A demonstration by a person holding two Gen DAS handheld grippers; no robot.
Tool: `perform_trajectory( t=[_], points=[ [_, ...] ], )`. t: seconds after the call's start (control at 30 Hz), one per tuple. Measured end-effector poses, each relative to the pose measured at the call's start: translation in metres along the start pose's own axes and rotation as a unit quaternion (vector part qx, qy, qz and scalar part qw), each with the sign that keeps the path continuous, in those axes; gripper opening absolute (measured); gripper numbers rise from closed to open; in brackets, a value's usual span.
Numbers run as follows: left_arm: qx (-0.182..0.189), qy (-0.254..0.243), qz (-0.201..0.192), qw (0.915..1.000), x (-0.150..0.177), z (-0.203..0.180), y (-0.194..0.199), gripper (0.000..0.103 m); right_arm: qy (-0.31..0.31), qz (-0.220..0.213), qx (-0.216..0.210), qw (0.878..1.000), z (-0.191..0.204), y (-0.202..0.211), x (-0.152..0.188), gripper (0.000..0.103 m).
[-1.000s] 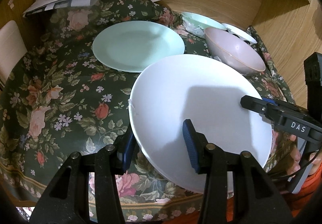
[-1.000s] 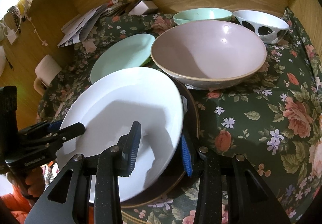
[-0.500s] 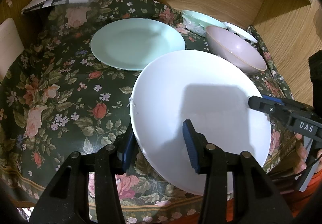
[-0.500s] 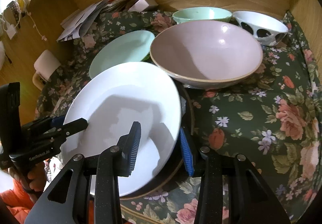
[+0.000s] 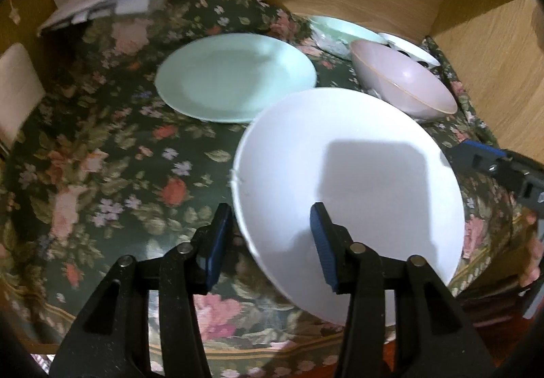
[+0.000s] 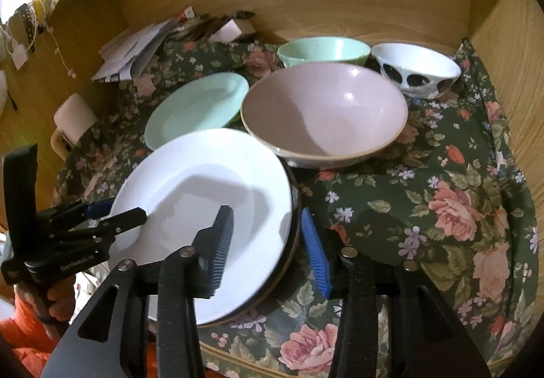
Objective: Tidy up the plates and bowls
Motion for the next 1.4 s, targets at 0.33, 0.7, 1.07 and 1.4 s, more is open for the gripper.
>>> perform_trajectory(
  t=[0.33,0.7,1.07,1.4],
  points=[
    [-0.055,0.024,-0.064,0.9961,-0.026,0.038,0.038,0.072,0.026,-0.047,-0.017,0.998,0.026,0.015,-0.025,0.062],
    [-0.118,0.031,-0.142,0.9824,-0.072,0.07,0.074,0.097,0.055,-0.071,-0.032,0.995,0.057,0.004,-0.055,0.074],
    [-0.109,0.047,-0.114,0.9863,-0.095,0.099,0.04,0.098,0.072,-0.053,-0.026,0.996,0.074,-0.032,-0.092,0.075],
    [-0.085,0.07,-0.072,0.9913,-0.097,0.125,0.0,0.097,0.094,-0.01,0.004,0.996,0.081,-0.086,-0.118,0.074]
  ],
)
Point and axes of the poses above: each gripper's, at about its wrist camera, not at the fingertips, and y roughly against the way its jaws point, z to its left, x to its underside, the point moved 5 cm from there along -y, roughly the way its jaws point, and after that the axes turned 10 degrees about -y, right-handed, at the moved point
